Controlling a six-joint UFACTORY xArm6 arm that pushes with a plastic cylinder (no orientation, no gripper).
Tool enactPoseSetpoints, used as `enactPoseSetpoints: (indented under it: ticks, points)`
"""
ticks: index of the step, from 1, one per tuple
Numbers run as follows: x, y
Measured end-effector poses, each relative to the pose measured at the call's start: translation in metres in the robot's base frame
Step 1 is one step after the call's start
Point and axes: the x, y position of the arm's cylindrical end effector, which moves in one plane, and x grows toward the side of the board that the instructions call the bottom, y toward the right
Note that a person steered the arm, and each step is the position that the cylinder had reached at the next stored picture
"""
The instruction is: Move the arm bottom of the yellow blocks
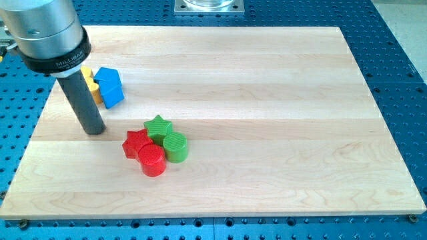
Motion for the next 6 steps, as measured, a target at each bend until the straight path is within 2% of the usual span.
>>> enactPoseSetpoints:
  ticks: [3,4,6]
  points:
    - [-0.04,-0.011]
    - [-0.017,-0.009]
    - [-0.017,-0.005]
